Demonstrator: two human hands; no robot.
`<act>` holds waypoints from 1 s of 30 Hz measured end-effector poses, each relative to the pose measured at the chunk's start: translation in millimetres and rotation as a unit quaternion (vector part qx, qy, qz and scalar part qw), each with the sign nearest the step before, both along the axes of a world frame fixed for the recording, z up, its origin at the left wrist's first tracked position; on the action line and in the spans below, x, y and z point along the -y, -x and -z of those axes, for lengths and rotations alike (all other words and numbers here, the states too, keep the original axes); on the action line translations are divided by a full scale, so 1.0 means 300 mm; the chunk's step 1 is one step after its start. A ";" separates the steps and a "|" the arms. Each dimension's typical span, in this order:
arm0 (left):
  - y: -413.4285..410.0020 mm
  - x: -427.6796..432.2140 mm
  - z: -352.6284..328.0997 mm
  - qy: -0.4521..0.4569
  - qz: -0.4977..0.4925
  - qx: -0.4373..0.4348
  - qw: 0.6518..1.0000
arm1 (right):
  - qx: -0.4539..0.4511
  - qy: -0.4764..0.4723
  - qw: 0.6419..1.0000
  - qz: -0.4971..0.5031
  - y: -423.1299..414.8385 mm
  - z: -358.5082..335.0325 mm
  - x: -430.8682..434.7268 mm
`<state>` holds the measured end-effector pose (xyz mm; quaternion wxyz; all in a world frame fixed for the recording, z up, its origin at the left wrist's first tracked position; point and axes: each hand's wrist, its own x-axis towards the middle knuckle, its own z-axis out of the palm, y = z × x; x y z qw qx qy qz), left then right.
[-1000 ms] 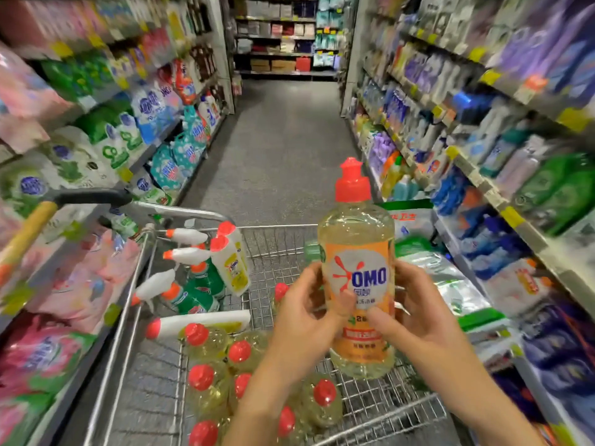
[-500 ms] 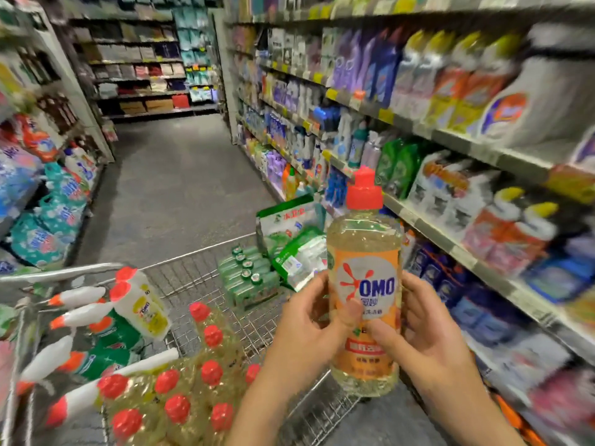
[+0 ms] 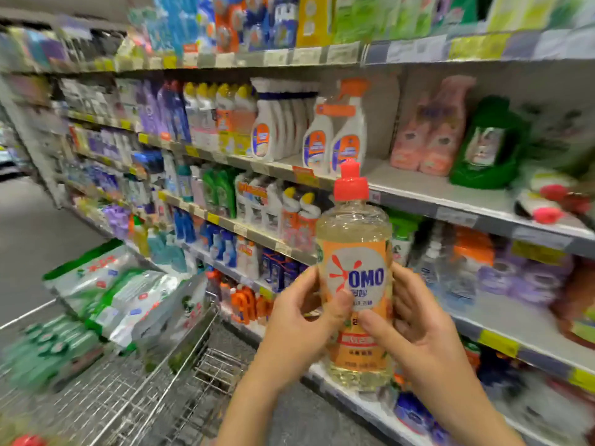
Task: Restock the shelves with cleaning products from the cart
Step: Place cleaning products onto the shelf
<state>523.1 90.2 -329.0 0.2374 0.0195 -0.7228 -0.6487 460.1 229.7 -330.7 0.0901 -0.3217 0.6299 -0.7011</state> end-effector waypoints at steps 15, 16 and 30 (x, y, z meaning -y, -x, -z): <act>0.531 -0.780 -0.025 -0.028 0.274 -0.015 0.961 | 0.040 0.040 0.955 0.291 0.250 -0.011 -0.798; 0.572 -0.818 -0.023 -0.022 0.288 -0.009 0.957 | 0.045 0.043 0.949 0.308 0.274 -0.008 -0.833; 1.308 -1.110 -0.181 0.100 0.310 -0.059 0.943 | 0.012 0.050 0.919 0.391 0.941 -0.106 -1.126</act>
